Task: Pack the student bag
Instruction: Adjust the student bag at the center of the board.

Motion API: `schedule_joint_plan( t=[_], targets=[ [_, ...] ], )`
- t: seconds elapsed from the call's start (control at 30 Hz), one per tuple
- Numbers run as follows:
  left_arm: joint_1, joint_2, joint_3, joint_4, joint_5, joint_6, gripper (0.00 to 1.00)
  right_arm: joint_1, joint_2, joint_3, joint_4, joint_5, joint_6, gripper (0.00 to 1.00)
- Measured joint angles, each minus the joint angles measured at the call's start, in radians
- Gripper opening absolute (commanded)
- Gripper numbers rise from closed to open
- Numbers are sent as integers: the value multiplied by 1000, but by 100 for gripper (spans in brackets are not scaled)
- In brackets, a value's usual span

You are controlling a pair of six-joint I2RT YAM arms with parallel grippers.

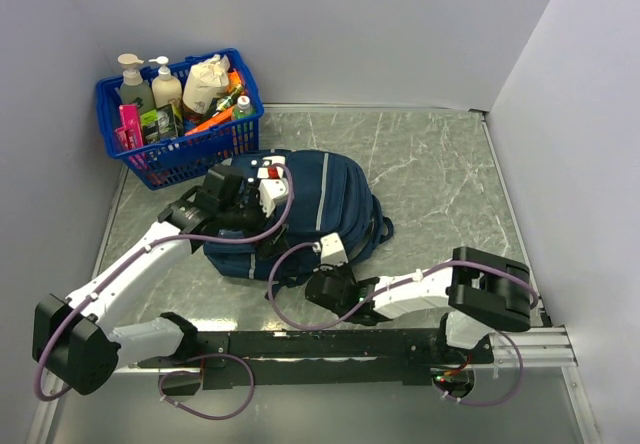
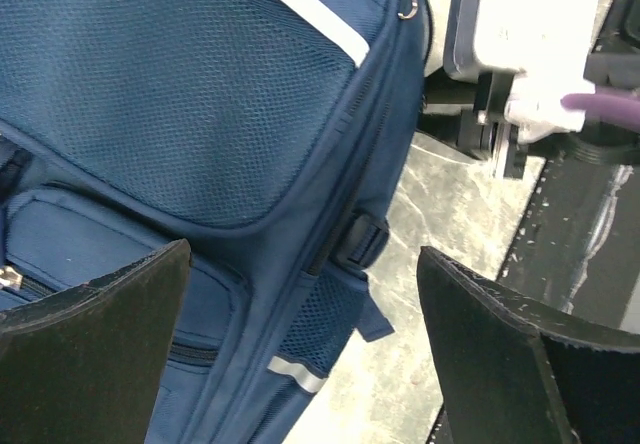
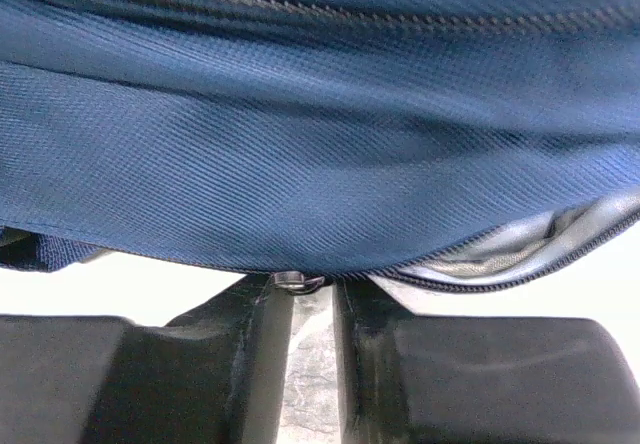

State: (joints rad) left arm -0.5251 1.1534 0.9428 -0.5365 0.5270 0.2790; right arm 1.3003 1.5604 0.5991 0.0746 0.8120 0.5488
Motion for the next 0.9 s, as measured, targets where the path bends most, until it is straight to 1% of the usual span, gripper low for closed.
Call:
schedule_joint_plan(
  t=[0.03,0.07,0.1,0.13,0.2,0.23,0.3,0.33,0.37,0.4,0.43,0.47,0.6,0.63,0.8,0.83,0.87,0.9],
  targets=[
    [0,-5,-4,0,5,-2,93,0,-7,-14,14,3,-3,7],
    [0,-11,-7,-3,10,-4,91,1,-15,-25,27,3,-4,0],
    [0,-17,-7,-8,13,-4,86,3,-23,-32,37,4,-6,0],
    [0,-24,-8,-12,18,-3,78,5,-31,-36,39,5,-6,0],
    [0,-39,-8,-31,24,-1,70,11,-50,-40,35,6,-6,0],
    [0,-44,-8,-40,27,3,64,15,-68,-45,35,5,-6,0],
    [0,-53,-8,-73,36,16,60,23,-125,-65,28,-5,-3,0],
    [-2,-55,-8,-92,42,27,59,26,-155,-76,21,-11,1,0],
    [-5,-55,-8,-106,50,34,60,29,-198,-92,11,-19,5,0],
    [-10,-55,-8,-125,59,45,62,32,-243,-109,4,-26,9,0],
    [-19,-55,-8,-142,66,54,67,34,-283,-122,-4,-34,13,0],
    [-29,-55,-8,-152,73,62,68,37,-320,-132,-12,-42,16,0],
    [-101,-56,-24,-164,77,91,63,37,-413,-150,-39,-66,28,0],
    [-126,-54,-29,-164,75,94,60,37,-425,-151,-44,-77,35,0],
    [-232,5,-32,-120,45,92,57,37,-496,-176,-79,-108,57,1],
    [-241,18,-35,-104,39,91,56,37,-507,-188,-76,-116,58,21],
    [-247,32,-40,-91,31,89,55,37,-516,-204,-61,-125,54,34],
    [-249,45,-42,-84,23,88,56,37,-522,-222,-43,-134,51,41]
  ],
)
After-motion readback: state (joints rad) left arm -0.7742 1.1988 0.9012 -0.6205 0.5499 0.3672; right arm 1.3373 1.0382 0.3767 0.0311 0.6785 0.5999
